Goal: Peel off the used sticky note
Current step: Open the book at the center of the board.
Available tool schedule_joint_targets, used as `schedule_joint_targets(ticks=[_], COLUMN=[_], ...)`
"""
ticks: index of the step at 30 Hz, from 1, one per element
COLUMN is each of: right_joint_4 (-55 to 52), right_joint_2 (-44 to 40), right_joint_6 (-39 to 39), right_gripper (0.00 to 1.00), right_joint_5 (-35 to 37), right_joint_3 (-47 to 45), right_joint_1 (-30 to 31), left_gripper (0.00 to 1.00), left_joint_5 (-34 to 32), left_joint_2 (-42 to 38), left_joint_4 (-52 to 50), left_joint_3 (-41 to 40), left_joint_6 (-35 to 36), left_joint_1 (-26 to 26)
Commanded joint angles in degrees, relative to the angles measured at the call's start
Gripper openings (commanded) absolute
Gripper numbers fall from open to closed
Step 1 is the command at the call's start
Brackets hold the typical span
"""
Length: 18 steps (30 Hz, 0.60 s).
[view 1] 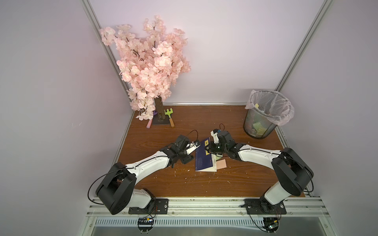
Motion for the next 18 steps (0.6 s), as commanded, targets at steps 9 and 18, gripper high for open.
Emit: schedule_joint_targets(ticks=[9, 18], right_joint_4=[-4.8, -4.5], right_joint_2=[-1.5, 0.3], right_joint_6=[4.5, 10.9], right_gripper=[0.0, 0.0], right_joint_5=[6.8, 7.5], right_joint_3=[3.8, 4.8], right_joint_1=[-0.4, -0.4], left_gripper=[0.91, 0.99], left_joint_5=[2.6, -0.4], left_joint_2=[-6.1, -6.1], left_joint_4=[0.6, 9.3], left_joint_3=[-1.9, -4.5], left_joint_6=[-1.7, -2.3], left_joint_1=[-1.2, -9.5])
